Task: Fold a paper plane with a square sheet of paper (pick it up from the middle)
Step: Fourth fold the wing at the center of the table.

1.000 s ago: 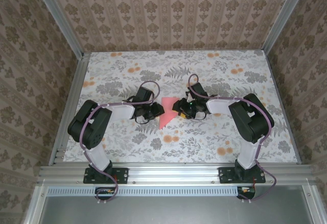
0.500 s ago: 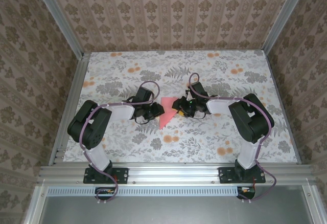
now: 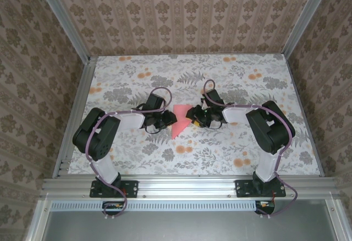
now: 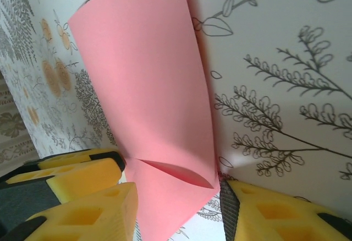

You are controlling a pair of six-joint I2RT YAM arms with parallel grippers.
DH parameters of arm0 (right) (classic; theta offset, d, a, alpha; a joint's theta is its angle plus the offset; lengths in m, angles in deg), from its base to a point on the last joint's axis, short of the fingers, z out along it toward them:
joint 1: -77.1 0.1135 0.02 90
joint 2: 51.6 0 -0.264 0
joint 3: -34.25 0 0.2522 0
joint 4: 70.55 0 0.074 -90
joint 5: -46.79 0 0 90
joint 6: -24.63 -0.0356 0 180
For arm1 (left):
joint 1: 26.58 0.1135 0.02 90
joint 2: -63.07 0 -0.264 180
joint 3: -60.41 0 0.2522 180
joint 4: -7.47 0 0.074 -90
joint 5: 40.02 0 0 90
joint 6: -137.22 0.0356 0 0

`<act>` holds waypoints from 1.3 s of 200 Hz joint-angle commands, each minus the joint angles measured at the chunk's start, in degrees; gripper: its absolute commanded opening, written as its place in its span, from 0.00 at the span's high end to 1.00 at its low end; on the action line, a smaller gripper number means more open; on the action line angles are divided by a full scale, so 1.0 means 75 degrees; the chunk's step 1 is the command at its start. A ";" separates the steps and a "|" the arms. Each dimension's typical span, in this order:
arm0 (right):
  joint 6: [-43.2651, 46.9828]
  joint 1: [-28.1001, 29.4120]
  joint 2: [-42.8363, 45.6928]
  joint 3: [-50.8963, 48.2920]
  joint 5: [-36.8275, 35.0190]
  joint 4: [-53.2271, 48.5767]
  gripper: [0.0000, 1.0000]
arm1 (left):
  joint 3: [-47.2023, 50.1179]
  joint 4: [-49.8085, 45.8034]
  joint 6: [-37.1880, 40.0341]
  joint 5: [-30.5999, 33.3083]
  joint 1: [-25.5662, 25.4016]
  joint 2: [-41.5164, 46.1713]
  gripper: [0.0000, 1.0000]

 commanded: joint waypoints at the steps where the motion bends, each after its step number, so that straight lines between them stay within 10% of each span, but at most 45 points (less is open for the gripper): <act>1: 0.0190 -0.0018 0.0215 -0.0060 -0.0075 -0.0244 0.54 | 0.0182 -0.0364 0.0015 0.0000 0.0013 0.0080 0.74; 260: 0.0222 0.0000 0.0083 0.0003 -0.0097 -0.0130 0.57 | 0.0179 -0.0394 0.0038 0.0048 -0.0093 0.0139 0.74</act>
